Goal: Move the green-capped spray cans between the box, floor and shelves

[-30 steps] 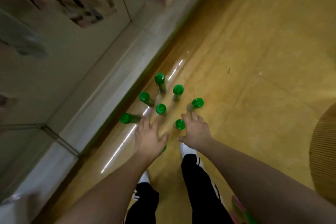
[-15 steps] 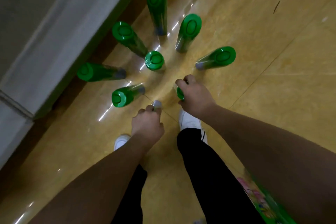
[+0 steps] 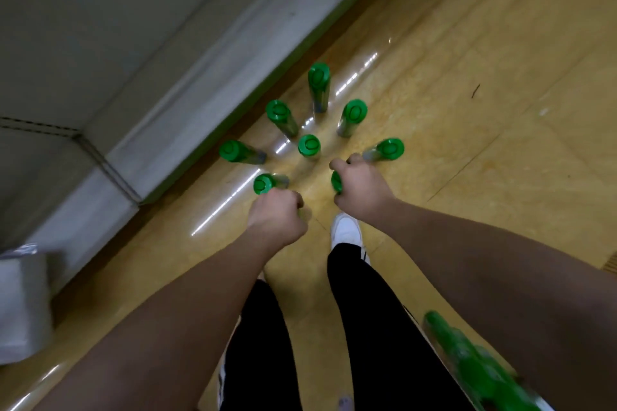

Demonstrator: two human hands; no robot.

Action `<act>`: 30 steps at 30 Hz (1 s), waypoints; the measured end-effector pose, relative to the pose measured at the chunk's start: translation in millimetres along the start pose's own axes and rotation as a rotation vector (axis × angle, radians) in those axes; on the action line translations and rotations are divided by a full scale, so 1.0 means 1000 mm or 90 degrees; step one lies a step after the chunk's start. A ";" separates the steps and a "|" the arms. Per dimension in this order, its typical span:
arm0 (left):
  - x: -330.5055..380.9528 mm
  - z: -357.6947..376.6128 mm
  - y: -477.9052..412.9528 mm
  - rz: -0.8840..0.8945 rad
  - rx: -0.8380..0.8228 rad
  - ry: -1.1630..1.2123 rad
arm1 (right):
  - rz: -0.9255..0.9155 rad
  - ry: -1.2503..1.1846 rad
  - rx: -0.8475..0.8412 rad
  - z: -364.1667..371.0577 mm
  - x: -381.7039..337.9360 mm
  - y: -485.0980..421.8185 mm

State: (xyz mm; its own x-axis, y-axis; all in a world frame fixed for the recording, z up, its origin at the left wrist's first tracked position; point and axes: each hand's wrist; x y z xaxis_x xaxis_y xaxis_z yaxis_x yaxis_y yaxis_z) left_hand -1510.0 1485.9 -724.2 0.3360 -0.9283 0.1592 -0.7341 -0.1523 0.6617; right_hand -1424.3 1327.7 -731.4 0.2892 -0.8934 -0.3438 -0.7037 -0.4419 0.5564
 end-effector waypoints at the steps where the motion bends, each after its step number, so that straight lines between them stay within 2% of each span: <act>1: 0.001 -0.020 0.015 -0.008 0.011 0.009 | -0.014 0.015 0.002 -0.021 -0.012 0.010; 10: -0.017 -0.178 0.190 -0.039 0.173 0.043 | -0.145 0.080 0.052 -0.178 -0.144 0.124; 16: -0.063 -0.257 0.323 -0.060 0.215 0.035 | -0.272 0.128 0.071 -0.244 -0.259 0.211; 21: -0.115 -0.291 0.448 -0.088 0.242 0.058 | -0.378 0.147 0.058 -0.268 -0.350 0.286; 30: -0.217 -0.279 0.667 -0.302 0.368 0.196 | -0.551 0.155 -0.016 -0.253 -0.518 0.423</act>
State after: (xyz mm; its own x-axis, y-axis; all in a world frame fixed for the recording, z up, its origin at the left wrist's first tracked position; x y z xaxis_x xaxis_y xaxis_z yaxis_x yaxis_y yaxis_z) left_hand -1908.0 1680.7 -113.4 0.7740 -0.5982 0.2075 -0.6331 -0.7361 0.2395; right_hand -1707.5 1583.3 -126.4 0.8433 -0.2386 -0.4815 -0.1625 -0.9673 0.1948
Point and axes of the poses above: each hand's wrist, its own y-axis away from the middle knuckle, its own z-axis out of the palm, x = y × z, and after that the axes turned 5 degrees about x, right-handed
